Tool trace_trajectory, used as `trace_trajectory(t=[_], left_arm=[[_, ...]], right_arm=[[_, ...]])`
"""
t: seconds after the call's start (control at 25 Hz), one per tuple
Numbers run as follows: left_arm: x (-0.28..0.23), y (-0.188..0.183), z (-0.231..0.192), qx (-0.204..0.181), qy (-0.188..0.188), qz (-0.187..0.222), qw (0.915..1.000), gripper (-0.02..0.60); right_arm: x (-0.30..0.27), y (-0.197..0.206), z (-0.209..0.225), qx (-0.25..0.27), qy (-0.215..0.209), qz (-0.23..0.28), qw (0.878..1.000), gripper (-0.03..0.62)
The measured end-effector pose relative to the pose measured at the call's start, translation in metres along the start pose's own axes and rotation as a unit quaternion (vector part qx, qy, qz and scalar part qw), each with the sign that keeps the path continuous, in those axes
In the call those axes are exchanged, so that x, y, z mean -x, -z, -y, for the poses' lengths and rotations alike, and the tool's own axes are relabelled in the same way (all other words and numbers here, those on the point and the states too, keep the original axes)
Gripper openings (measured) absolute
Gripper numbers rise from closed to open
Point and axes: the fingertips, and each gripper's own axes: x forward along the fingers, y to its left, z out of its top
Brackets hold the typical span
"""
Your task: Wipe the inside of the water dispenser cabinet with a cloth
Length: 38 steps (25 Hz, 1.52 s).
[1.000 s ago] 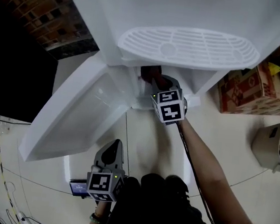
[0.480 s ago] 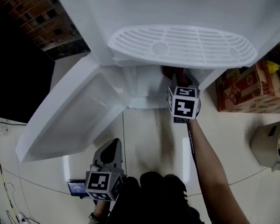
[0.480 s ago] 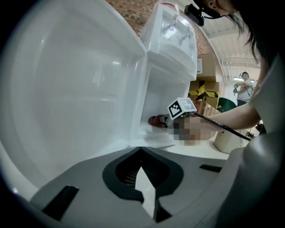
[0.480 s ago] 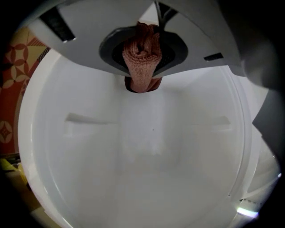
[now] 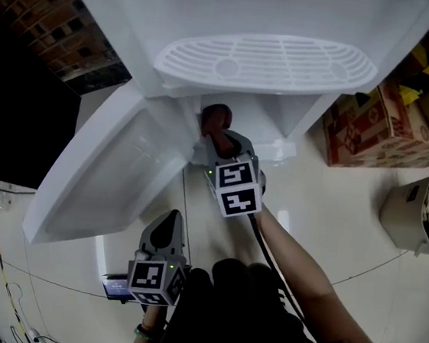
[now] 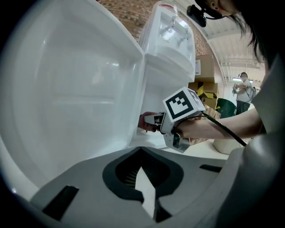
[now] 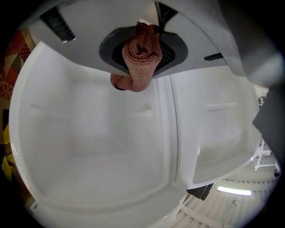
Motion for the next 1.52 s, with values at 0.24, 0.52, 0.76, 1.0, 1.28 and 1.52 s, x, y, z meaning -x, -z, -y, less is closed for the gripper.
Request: trace_trajectory(t=[0.24,0.52,0.76,1.0,1.28,1.52], left_arm=[[0.002,0.0,-0.001,0.003,-0.002,0.002,1.0,-0.015],[0.003,-0.001,-0.004,0.007,-0.004,0.004,1.0,-0.014],[0.002,0.0,-0.006,0.008,-0.005,0.003,0.9999,-0.015],[0.002,0.001,-0.004,0.006,-0.004,0.002,1.0,-0.015],[0.003,0.002,-0.008,0.008,-0.007,0.001,0.9999,-0.015],[0.005,0.001,-0.011,0.011,-0.008,0.005,0.9999,-0.015]], right_arm=[[-0.004,0.031,0.015,0.016,0.015,-0.041,0.999,0.078],[0.024,0.064,0.106,-0.039,0.126,-0.066,0.989,0.078],[0.06,0.079,0.16,-0.067,0.203,-0.069,0.974,0.078],[0.053,0.028,0.136,-0.045,0.165,-0.008,0.985,0.077],[0.062,-0.126,0.028,0.056,0.004,0.178,0.982,0.078],[0.043,-0.124,-0.002,0.071,-0.031,0.158,0.984,0.078]])
